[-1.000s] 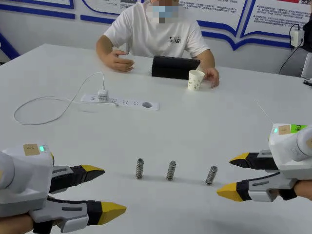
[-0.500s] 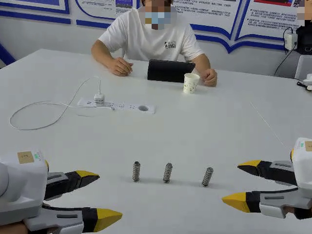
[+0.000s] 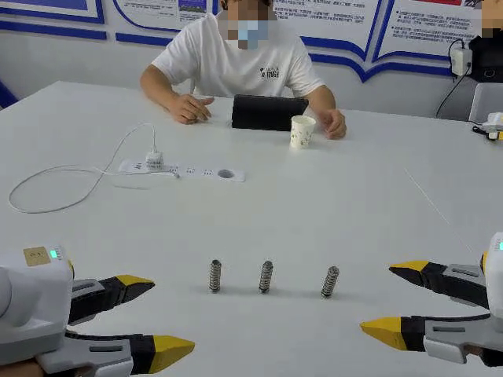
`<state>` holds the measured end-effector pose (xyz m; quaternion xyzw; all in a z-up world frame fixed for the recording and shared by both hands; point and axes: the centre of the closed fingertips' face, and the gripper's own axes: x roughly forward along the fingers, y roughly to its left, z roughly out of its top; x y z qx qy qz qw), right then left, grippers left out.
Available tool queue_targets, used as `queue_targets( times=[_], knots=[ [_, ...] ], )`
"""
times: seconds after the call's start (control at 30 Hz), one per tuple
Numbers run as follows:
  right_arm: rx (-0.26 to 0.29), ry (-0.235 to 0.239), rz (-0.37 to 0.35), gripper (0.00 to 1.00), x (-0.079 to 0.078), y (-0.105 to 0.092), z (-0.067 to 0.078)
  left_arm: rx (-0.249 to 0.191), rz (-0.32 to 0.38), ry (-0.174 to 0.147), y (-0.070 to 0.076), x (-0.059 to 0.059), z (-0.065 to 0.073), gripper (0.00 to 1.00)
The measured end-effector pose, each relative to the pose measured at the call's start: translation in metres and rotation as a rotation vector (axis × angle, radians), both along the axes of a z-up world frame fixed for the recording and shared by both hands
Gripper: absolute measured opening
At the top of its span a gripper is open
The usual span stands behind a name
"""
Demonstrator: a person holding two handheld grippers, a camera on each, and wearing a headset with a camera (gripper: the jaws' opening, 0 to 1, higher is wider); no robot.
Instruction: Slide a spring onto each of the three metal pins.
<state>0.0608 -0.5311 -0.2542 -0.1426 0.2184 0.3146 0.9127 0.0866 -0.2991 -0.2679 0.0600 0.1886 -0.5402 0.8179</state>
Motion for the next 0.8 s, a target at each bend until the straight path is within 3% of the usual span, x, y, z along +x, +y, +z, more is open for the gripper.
queue_targets(
  times=[0.3, 0.8],
  knots=[
    [0.011, -0.001, -0.019, 0.65, -0.0019, -0.0053, -0.0079, 0.004, 0.016, 0.006, 0.0013, 0.0016, -0.0039, 0.67],
    [0.031, -0.010, -0.033, 0.65, -0.0018, -0.0060, -0.0058, 0.010, 0.027, 0.017, 0.0040, 0.0027, -0.0075, 0.67]
  ],
)
